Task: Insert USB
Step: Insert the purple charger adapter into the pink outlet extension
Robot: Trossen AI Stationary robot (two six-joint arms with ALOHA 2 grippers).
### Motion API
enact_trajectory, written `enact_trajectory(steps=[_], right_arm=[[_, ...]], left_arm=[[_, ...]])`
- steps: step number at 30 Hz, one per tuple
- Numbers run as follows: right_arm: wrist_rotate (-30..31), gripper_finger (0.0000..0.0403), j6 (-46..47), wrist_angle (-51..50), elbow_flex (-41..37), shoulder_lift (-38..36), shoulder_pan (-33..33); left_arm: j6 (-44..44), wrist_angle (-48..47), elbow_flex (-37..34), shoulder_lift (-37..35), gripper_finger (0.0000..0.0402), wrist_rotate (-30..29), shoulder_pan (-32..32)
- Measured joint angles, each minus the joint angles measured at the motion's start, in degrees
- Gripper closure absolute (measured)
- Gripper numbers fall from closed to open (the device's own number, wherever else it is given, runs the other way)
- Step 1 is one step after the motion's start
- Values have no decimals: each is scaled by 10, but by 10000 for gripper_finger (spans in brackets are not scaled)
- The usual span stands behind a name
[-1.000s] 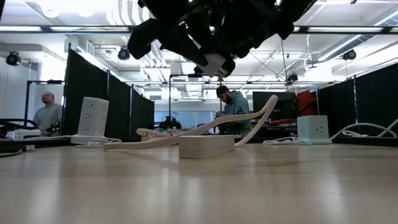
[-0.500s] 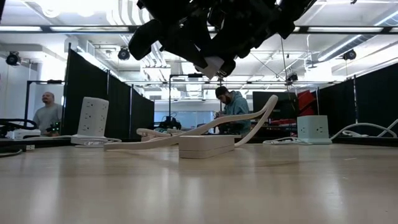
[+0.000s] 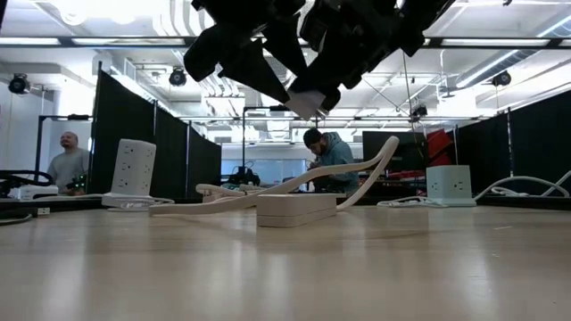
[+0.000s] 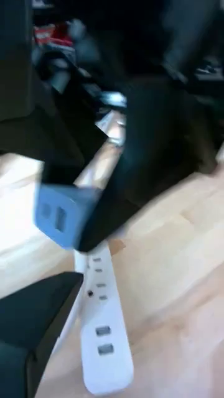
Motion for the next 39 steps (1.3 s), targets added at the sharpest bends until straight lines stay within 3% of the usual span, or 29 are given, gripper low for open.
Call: enact_trajectory(steps=[4,8,11,15,18,22,27,30,39], right_arm=[[0,212,0,-29,0,0,-1],[15,212,8,-22,-22,0,4],[33,212,24,14,-46,-2,12],[62,212,52,139,-103,-17,35],[111,212,82,279,-166,-31,61],[234,212,106,470,-254,-30,107],[332,212,116,626,-305,10,140],[365,212,119,688,-302,57,150],[425,212,183,894,-296,228,160]], left_arm=[[-38,-27,0,-7,100,-28,-2],[-139,-89,0,-29,117,-41,-4],[-235,-134,-5,-51,132,-39,-8],[-314,-103,-69,-101,148,-39,-27],[-331,9,-158,-150,163,-38,-42],[-313,251,-298,-208,189,-35,-54],[-283,550,-436,-218,226,55,-50],[-267,598,-463,-203,247,89,-49],[-340,600,-454,-147,306,92,-53]])
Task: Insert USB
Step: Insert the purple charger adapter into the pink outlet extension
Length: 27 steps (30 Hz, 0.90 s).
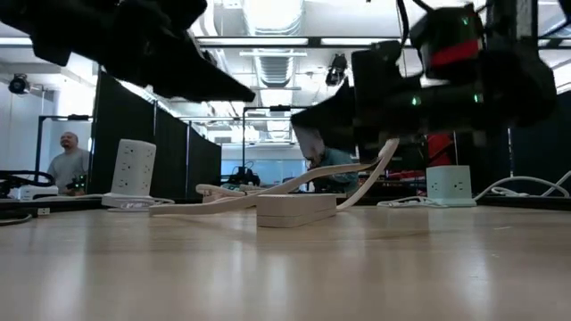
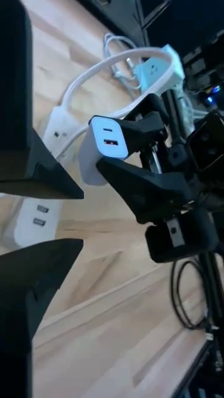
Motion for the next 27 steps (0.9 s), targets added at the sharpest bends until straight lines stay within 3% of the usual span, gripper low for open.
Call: enact_trajectory(steps=[10,20,27], right_arm=[[35,212,3,34,54,93,9],[87,212,-15,32,55,96,31],[96,212,-69,27,59,96,33]], left_arm=[[-1,14,-2,56,345,-35,10],[4,78,6,129,362,-35,33],[7,87,5,133,363,-35,53]])
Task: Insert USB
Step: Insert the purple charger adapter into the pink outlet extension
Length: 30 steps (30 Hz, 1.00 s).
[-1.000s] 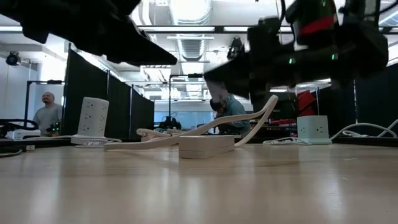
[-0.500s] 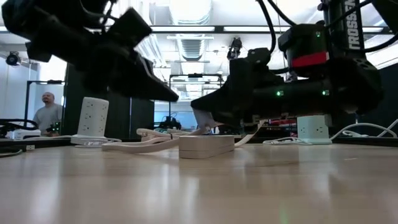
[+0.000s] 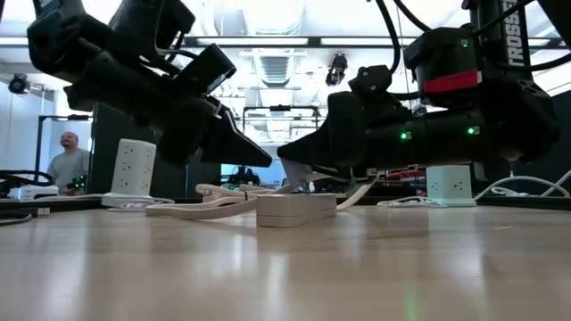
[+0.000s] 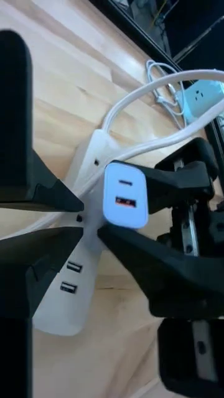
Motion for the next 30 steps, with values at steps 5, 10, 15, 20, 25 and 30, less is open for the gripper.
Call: enact_trajectory(steps=[5,10,15,20,25,30], right_arm=[[-1,212,-11,-14,2,0,0],[0,212,-25,-17,5,0,-1],[5,212,-21,-33,4,0,6],[36,212,-25,-37,-8,-2,22],[44,212,-11,-28,-25,-6,31],[42,212,-2,17,-57,-7,28]], left_arm=[[10,1,0,-14,363,0,0],[12,0,0,-19,363,0,0],[10,-5,-1,-19,363,0,0],[7,-9,-3,-19,363,0,0],[2,-12,-2,-19,363,1,0],[-7,-9,29,-14,363,95,-10]])
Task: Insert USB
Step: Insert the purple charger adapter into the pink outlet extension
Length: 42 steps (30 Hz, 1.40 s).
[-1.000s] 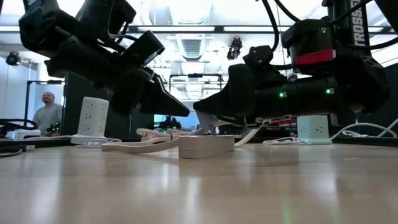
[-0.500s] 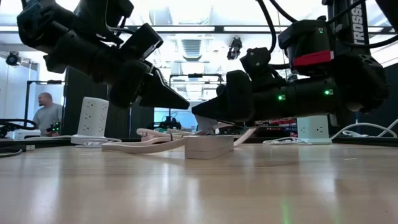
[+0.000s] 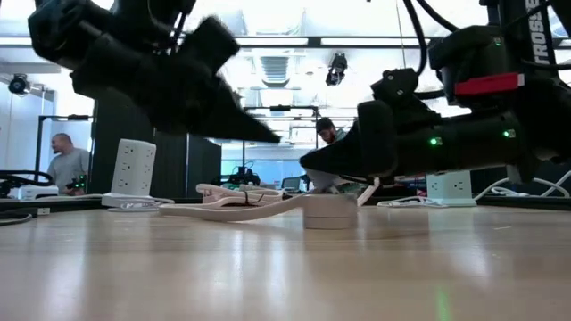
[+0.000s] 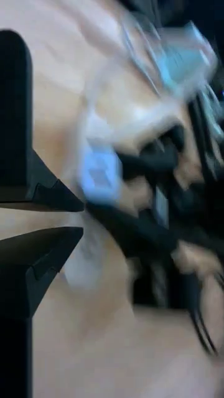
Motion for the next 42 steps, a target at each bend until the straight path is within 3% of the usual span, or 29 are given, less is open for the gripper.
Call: enact_trajectory(steps=[4,10,14,17,30,42], right_arm=[[1,212,0,14,-13,0,-4],[-4,212,-13,13,-10,-1,-3],[-5,212,-15,11,-10,-5,-1],[-6,212,-16,11,-12,-8,3],[3,212,-28,15,-18,-16,13],[16,212,-42,16,-23,-18,30]], left_arm=[[16,-4,40,28,363,16,-20],[26,-8,117,126,363,29,-21],[42,-4,146,166,363,-31,-18],[48,14,149,177,363,-63,-16],[-46,70,152,257,363,-72,-13],[-57,66,139,247,363,-81,-12]])
